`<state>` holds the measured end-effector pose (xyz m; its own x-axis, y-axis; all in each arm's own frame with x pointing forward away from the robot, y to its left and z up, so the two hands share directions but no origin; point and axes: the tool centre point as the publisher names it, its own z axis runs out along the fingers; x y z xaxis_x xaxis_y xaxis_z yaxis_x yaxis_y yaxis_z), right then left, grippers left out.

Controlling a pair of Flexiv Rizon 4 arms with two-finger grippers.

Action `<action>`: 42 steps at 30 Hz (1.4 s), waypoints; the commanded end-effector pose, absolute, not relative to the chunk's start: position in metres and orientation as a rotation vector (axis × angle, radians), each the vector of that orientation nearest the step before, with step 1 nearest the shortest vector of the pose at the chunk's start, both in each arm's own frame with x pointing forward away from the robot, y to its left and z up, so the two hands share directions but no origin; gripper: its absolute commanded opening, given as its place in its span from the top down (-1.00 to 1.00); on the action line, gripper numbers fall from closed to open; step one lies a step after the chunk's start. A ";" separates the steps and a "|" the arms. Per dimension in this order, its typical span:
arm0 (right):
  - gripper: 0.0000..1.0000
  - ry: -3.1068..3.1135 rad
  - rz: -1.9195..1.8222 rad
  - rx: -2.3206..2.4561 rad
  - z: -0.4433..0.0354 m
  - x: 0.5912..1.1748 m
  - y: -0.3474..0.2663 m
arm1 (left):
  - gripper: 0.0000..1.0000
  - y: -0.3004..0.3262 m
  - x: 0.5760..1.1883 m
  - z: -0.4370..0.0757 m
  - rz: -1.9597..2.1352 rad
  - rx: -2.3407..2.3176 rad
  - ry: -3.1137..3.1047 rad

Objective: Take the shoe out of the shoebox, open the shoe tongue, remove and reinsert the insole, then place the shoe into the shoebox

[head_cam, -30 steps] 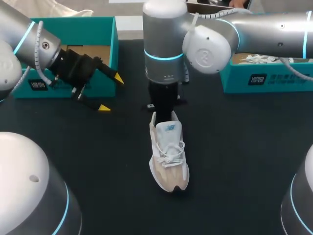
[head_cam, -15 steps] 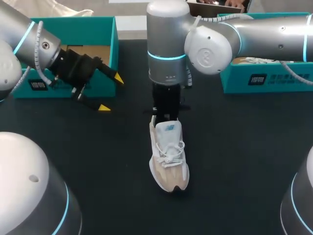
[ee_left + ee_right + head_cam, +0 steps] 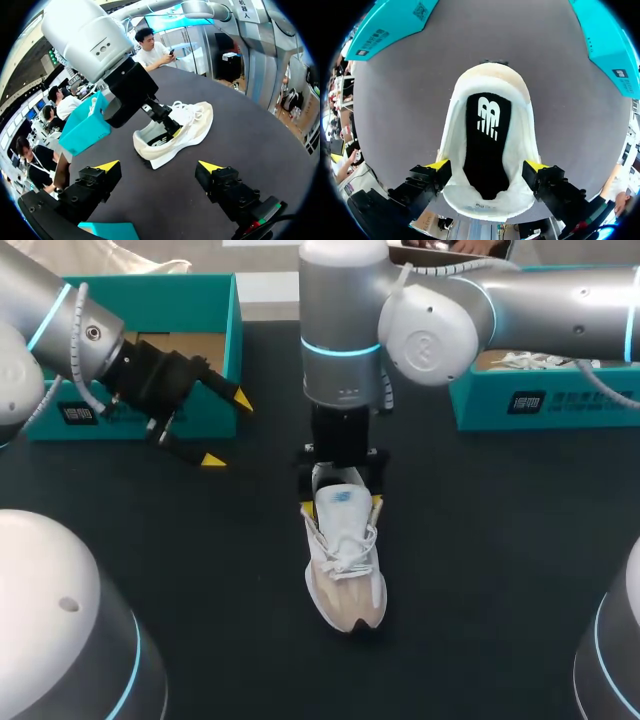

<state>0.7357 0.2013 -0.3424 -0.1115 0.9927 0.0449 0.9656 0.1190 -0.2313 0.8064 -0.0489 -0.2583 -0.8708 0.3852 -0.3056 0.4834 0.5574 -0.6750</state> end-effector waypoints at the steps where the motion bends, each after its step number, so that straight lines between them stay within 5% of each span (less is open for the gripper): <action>1: -1.00 -2.188 0.192 -1.955 -0.351 0.731 0.197 | -1.00 -0.048 0.806 -0.258 -1.208 0.747 2.665; 25: -1.00 -2.219 0.154 -2.103 -0.295 0.706 0.204 | -1.00 -0.048 0.806 -0.258 -1.208 0.747 2.665; 26: -0.78 -2.217 0.152 -2.111 -0.295 0.704 0.205 | -1.00 -0.048 0.806 -0.258 -1.208 0.747 2.665; 28: 0.15 -2.206 0.144 -2.131 -0.296 0.698 0.203 | -1.00 -0.048 0.806 -0.258 -1.208 0.747 2.665; 31: 0.58 -2.191 0.142 -2.147 -0.297 0.695 0.203 | -1.00 -0.048 0.806 -0.258 -1.208 0.747 2.665; 37: 0.98 -2.200 0.123 -2.136 -0.308 0.700 0.199 | -1.00 -0.048 0.806 -0.258 -1.208 0.747 2.665; 42: 1.00 -2.211 0.086 -2.105 -0.320 0.710 0.198 | -1.00 -0.048 0.806 -0.258 -1.208 0.747 2.665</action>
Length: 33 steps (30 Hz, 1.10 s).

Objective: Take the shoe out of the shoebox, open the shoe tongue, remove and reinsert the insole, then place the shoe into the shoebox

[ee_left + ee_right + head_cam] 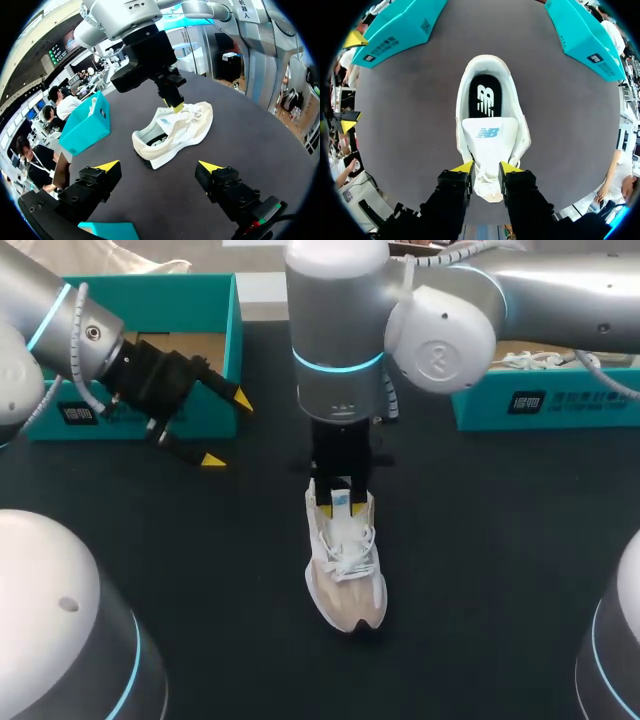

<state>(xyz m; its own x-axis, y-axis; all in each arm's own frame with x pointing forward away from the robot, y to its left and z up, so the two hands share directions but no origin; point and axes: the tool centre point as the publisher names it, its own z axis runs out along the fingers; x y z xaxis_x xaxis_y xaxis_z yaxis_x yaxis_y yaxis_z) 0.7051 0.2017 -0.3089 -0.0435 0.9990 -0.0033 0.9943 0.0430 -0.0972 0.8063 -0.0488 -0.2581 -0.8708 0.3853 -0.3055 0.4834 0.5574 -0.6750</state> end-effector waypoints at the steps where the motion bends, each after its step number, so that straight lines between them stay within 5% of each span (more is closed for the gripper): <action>1: 1.00 -2.212 0.082 -2.101 -0.323 0.712 0.197 | -1.00 -0.048 0.806 -0.258 -1.208 0.747 2.665; 12: 0.83 -2.259 0.064 -2.060 -0.325 0.723 0.188 | -1.00 -0.048 0.806 -0.258 -1.208 0.747 2.665; 16: 0.40 -2.440 -0.068 -1.936 -0.313 0.735 0.181 | -1.00 -0.048 0.806 -0.258 -1.208 0.747 2.665; 20: 0.23 -2.809 -0.094 -1.501 -0.292 0.763 0.194 | -1.00 -0.048 0.806 -0.258 -1.208 0.747 2.665; 21: 0.09 -2.890 -0.026 -1.470 -0.287 0.772 0.193 | -1.00 -0.048 0.806 -0.258 -1.208 0.747 2.665; 22: -0.27 -2.890 -0.026 -1.470 -0.287 0.772 0.193 | -1.00 -0.048 0.806 -0.258 -1.208 0.747 2.665; 23: -1.00 -2.890 -0.026 -1.470 -0.287 0.772 0.193 | -1.00 -0.048 0.806 -0.258 -1.208 0.747 2.665; 33: -1.00 -2.890 -0.026 -1.470 -0.287 0.772 0.193 | -1.00 -0.048 0.806 -0.258 -1.208 0.747 2.665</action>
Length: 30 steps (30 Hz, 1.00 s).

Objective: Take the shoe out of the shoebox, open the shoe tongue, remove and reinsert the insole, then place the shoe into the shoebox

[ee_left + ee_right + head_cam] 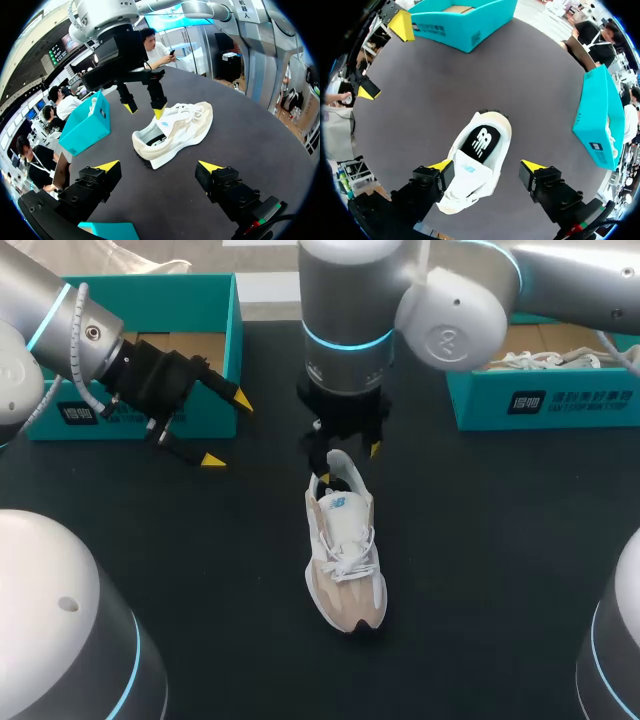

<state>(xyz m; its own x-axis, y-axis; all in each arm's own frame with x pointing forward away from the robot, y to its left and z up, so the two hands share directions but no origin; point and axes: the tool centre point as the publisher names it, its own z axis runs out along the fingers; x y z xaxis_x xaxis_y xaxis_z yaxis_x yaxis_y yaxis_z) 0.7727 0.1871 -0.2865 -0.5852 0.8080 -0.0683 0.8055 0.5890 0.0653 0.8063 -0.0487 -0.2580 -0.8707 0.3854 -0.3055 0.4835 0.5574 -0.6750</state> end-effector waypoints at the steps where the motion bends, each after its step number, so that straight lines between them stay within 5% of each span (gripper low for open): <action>1: -1.00 2.764 0.062 1.272 -0.291 0.773 0.197 | -1.00 -0.048 0.806 -0.258 -1.208 0.747 2.665; 14: -1.00 2.882 -0.212 0.371 -0.303 0.810 0.186 | -1.00 -0.048 0.806 -0.258 -1.208 0.747 2.665; 30: -1.00 2.866 -0.079 0.224 -0.336 0.836 0.186 | -1.00 -0.048 0.806 -0.258 -1.208 0.747 2.665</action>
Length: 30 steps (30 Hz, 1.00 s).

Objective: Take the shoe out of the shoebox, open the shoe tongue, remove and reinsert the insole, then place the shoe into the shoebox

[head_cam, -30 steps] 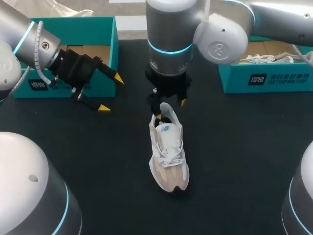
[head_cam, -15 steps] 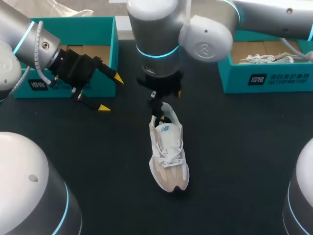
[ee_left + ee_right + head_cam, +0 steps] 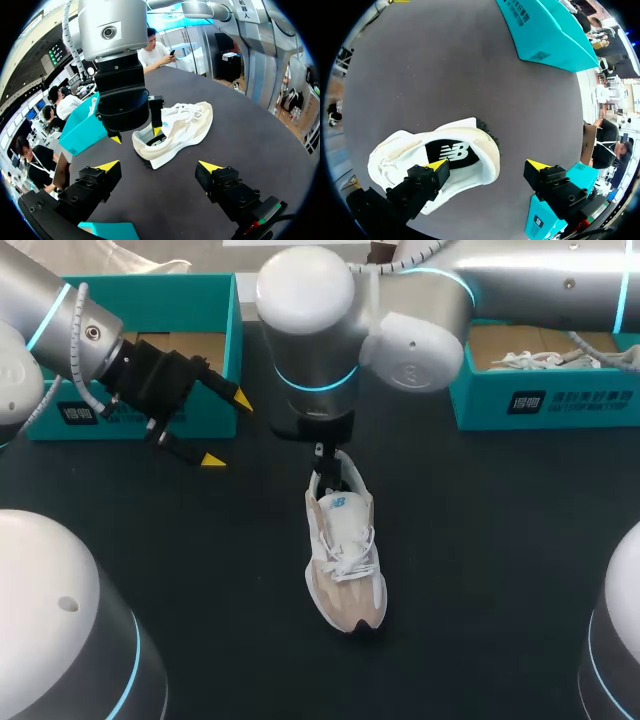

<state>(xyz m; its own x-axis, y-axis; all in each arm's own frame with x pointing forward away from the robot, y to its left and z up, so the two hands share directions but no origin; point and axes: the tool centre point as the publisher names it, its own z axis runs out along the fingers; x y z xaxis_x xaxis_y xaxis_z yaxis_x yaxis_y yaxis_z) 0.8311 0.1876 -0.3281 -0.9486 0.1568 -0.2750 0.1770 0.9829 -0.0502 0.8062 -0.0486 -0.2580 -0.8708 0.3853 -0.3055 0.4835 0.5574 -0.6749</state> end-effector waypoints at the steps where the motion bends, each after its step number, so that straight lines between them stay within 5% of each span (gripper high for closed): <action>1: -1.00 2.870 -0.087 0.211 -0.339 0.838 0.186 | -1.00 -0.048 0.806 -0.258 -1.208 0.747 2.665; 6: -0.84 2.888 -0.091 0.166 -0.351 0.847 0.189 | -1.00 -0.048 0.806 -0.258 -1.208 0.747 2.665; 12: -0.12 2.915 -0.099 0.129 -0.362 0.852 0.194 | -1.00 -0.048 0.806 -0.258 -1.208 0.747 2.665; 17: -0.22 2.942 -0.132 0.134 -0.374 0.850 0.195 | -1.00 -0.048 0.806 -0.258 -1.208 0.747 2.665; 21: 0.27 2.954 -0.158 0.156 -0.378 0.848 0.193 | -1.00 -0.048 0.806 -0.258 -1.208 0.747 2.665; 22: 0.47 2.953 -0.174 0.157 -0.378 0.848 0.192 | -1.00 -0.048 0.806 -0.258 -1.208 0.747 2.665; 23: 1.00 2.949 -0.189 0.166 -0.378 0.848 0.192 | -1.00 -0.048 0.806 -0.258 -1.208 0.747 2.665; 30: 1.00 2.892 -0.267 0.365 -0.360 0.845 0.177 | -1.00 -0.048 0.806 -0.258 -1.208 0.747 2.665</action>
<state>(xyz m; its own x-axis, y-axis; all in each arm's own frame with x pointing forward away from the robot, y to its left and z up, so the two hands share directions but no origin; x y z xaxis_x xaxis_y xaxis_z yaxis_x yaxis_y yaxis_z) 0.8502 0.1758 -0.3750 -0.9537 0.2114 -0.2139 0.2454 0.9582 -0.1473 0.8062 -0.0485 -0.2579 -0.8707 0.3853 -0.3056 0.4835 0.5574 -0.6749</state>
